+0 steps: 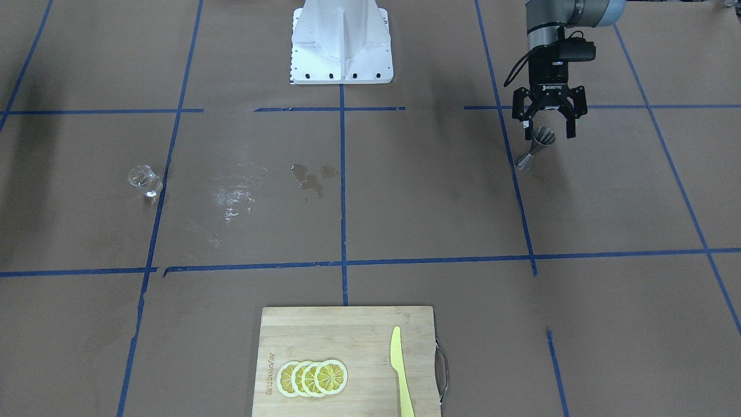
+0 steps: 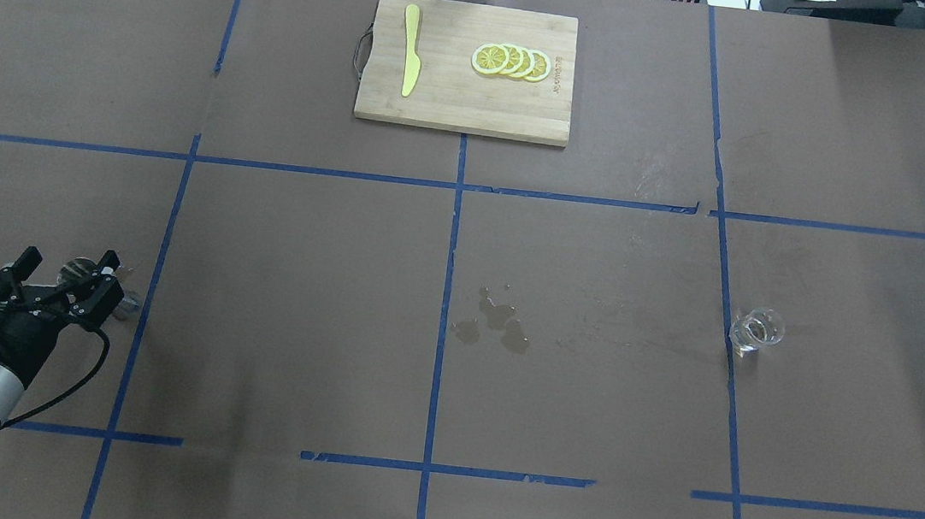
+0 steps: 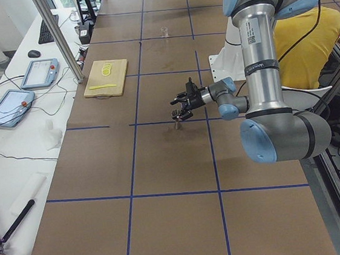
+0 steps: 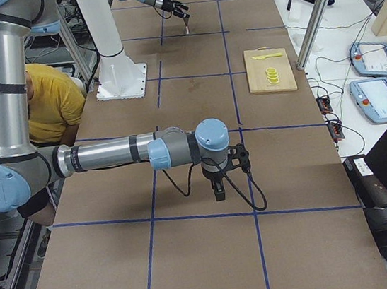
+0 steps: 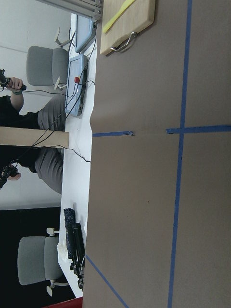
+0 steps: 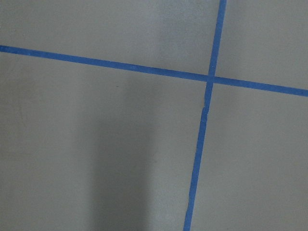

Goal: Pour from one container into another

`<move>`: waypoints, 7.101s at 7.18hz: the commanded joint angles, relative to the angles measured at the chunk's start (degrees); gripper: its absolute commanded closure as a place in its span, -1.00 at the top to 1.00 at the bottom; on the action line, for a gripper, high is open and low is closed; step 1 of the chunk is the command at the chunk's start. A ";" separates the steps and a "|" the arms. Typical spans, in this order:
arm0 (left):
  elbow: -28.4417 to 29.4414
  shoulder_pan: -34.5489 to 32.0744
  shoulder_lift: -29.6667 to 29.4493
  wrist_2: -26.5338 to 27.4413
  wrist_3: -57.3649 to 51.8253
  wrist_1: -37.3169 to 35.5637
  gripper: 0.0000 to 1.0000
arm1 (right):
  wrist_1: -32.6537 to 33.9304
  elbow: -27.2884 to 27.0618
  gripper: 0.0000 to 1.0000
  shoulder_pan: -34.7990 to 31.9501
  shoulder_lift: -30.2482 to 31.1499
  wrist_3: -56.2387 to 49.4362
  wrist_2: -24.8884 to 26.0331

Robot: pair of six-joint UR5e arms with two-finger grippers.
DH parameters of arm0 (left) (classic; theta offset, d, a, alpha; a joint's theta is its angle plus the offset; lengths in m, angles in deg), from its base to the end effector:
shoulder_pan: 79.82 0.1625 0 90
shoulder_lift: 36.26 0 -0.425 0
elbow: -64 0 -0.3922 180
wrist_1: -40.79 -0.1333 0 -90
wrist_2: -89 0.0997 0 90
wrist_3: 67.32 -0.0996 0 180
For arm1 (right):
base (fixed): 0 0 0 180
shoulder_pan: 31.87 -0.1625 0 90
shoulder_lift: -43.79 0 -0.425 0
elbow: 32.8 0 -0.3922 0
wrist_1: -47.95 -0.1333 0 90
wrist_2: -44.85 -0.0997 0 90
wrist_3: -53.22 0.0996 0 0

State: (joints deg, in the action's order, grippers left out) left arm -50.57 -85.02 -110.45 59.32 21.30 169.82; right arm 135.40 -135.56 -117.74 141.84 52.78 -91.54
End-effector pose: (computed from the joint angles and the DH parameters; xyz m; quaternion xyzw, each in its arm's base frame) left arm 0.3539 -0.2529 0.4710 0.4787 0.3233 -0.2297 0.7833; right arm 0.0294 -0.4422 0.6067 0.0455 -0.3947 -0.0615 0.9156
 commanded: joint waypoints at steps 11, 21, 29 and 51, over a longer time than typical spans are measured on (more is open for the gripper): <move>12.96 3.00 -3.95 6.28 1.29 7.73 0.96 | 0.00 0.10 1.00 0.00 -0.23 -0.18 0.60; 18.68 4.24 -6.94 12.80 1.21 10.19 0.53 | 0.00 0.63 1.00 0.00 -0.14 -0.26 0.77; 18.60 5.29 -7.03 12.81 0.94 10.19 0.13 | 0.00 1.16 1.00 0.00 -0.40 -0.26 0.86; 18.08 6.88 -16.59 12.37 -49.04 52.47 -1.00 | -11.68 -1.04 1.00 0.00 2.67 0.35 -0.01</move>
State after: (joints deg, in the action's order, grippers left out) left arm -32.06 -78.22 -123.95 72.02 -23.44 221.35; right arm 126.22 -136.51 -117.74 143.91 53.09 -91.25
